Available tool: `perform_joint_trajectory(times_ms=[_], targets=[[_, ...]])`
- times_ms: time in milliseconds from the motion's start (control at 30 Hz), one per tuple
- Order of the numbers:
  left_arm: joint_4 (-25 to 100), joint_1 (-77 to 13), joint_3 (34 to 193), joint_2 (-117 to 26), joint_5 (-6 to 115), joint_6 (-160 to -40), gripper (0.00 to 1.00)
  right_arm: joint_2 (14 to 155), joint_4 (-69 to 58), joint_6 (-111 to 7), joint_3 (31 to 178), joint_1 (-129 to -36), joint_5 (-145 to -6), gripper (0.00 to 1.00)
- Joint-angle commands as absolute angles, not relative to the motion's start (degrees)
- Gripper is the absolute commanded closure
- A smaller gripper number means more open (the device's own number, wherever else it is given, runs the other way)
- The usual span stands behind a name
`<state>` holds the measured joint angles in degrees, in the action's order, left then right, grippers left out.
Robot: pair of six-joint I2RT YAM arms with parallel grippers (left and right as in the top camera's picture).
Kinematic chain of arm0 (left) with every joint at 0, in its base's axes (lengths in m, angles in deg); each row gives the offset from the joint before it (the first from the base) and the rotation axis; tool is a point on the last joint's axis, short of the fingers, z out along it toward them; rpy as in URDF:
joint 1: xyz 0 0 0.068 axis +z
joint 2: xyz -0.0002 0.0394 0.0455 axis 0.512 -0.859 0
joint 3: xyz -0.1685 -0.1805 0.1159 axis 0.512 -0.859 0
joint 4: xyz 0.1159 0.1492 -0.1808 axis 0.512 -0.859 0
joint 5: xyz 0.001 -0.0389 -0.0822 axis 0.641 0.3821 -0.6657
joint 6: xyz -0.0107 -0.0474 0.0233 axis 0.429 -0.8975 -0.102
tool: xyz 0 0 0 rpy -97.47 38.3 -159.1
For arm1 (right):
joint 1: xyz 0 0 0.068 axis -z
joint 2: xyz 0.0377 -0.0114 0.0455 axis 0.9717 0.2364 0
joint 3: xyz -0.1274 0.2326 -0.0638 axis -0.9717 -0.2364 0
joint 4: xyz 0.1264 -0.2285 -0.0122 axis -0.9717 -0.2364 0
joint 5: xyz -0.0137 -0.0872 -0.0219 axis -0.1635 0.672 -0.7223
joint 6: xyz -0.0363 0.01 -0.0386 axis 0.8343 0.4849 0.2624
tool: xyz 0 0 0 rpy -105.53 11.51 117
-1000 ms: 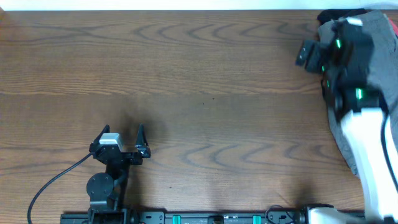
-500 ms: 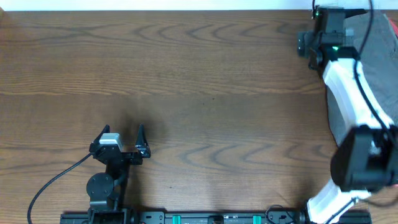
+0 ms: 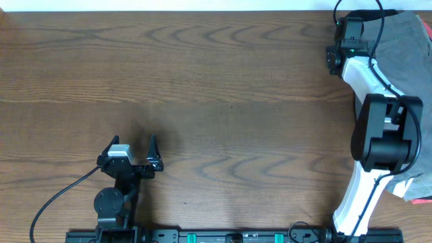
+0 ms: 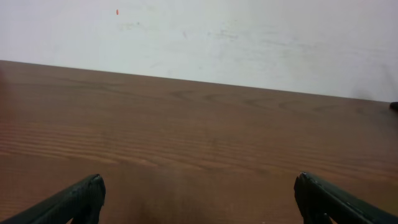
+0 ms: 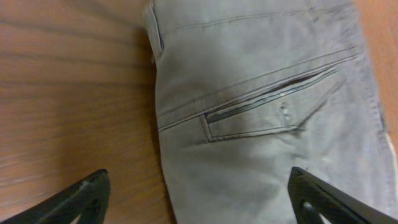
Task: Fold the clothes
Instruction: 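Reach the right gripper to the grey trousers on the right stack, then grasp the top grey trousers with the right gripper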
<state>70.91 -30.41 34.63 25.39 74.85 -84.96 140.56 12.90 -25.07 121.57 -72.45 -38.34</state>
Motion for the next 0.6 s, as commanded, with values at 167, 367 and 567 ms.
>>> perform_joint_trajectory(times_ms=[167,367,567], targets=[[68.83,-30.06,33.74,25.42,74.22,-84.61,0.02,145.65,14.97,-24.79,122.84,-69.87,-37.29,0.16],[68.81,-30.06,33.74,25.42,74.22,-84.61,0.02,146.24,16.61,-25.29,122.84,-69.65,-37.16,0.44],[68.83,-30.06,33.74,25.42,74.22,-84.61,0.02,146.22,17.6,-28.81,122.84,-69.59,-32.31,0.76]])
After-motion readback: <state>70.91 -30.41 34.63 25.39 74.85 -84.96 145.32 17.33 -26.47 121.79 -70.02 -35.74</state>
